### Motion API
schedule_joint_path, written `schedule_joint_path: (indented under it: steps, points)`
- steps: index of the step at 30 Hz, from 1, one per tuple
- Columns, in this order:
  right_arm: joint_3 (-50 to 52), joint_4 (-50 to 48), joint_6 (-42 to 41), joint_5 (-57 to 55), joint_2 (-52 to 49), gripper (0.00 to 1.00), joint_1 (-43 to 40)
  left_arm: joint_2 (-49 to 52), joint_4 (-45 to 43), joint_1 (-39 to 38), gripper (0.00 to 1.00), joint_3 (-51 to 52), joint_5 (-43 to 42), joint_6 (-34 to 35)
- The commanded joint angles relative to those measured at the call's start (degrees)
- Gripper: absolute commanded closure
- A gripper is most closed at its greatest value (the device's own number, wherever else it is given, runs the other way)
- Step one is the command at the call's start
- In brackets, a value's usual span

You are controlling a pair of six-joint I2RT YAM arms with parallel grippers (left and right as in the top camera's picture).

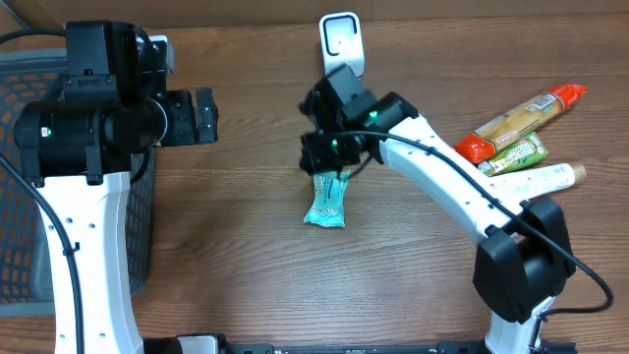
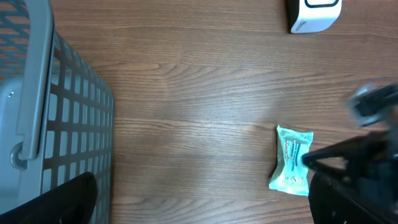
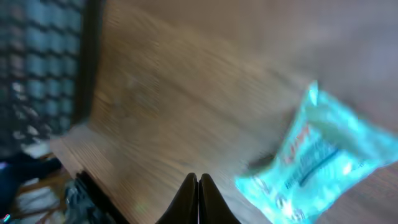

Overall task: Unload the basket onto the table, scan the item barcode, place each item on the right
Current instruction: 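Drag and reorient the wipes pack on the table with the right gripper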

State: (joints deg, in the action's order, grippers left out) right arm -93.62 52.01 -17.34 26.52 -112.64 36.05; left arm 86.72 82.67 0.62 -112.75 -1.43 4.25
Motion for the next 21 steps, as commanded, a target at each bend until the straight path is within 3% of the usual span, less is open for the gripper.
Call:
schedule_joint_path:
  steps: [1,8,13,21]
  points:
    - [4.74,-0.50,0.79,-2.71,-1.86,0.82,2.43,0.22,-0.20,-0.26,0.00,0.22,0.37,-0.87]
    - [5.27,-0.11,-0.24,-25.81,-2.80,0.53,11.26,0.22,-0.20,-0.26,0.00,0.22,0.37,-0.87]
    - [5.29,-0.20,-0.20,-38.05,-4.07,0.46,16.85,0.22,-0.20,-0.26,0.00,0.22,0.37,-0.87]
    - [5.29,-0.57,2.82,-52.94,-11.04,0.45,21.22,0.22,-0.20,-0.26,0.00,0.22,0.37,-0.87]
